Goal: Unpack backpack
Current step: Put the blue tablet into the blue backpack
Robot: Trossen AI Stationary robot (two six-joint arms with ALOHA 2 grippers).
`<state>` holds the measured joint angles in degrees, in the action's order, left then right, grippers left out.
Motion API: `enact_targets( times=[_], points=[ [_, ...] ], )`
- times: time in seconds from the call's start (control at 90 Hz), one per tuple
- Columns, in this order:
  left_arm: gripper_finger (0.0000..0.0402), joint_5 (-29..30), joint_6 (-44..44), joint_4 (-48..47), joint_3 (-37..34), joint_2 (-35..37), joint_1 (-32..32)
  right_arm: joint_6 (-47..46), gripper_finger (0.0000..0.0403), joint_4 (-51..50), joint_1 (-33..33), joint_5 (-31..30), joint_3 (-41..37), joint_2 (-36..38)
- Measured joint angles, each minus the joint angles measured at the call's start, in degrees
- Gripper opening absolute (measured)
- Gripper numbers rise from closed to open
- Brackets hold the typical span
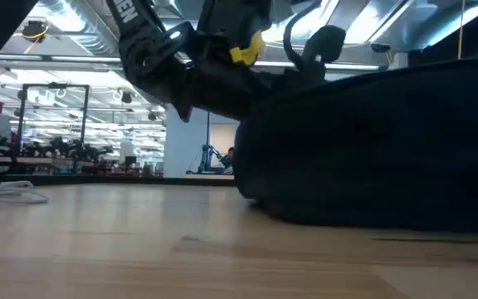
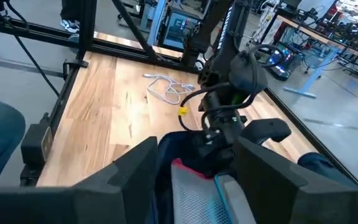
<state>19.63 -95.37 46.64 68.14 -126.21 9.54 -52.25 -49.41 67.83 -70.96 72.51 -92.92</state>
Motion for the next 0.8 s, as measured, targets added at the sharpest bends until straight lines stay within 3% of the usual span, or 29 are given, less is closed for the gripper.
enact_targets(
  times=[0.156,0.256,0.333,0.478,0.8],
  points=[
    [0.0017,-1.87,2.84,-1.88,0.0,0.09,-0.11,0.0,0.0193,-0.02,0.0,0.0,0.0,0.0],
    [0.0018,0.02,8.21,-2.39,0.0,0.09,0.15,0.0,0.0193,-0.03,0.0,0.0,0.0,0.02],
    [0.0018,5.06,6.97,-1.81,0.0,0.09,0.81,0.0,0.0193,-0.08,0.0,0.02,0.0,0.04],
    [0.0023,3.09,6.36,-0.79,0.12,0.19,1.39,0.02,0.0193,-0.46,0.0,0.04,0.0,0.04],
    [0.0129,-1.37,9.74,-1.12,1.11,0.35,2.1,0.02,0.0193,-0.55,0.0,0.27,0.02,0.04]
  ],
)
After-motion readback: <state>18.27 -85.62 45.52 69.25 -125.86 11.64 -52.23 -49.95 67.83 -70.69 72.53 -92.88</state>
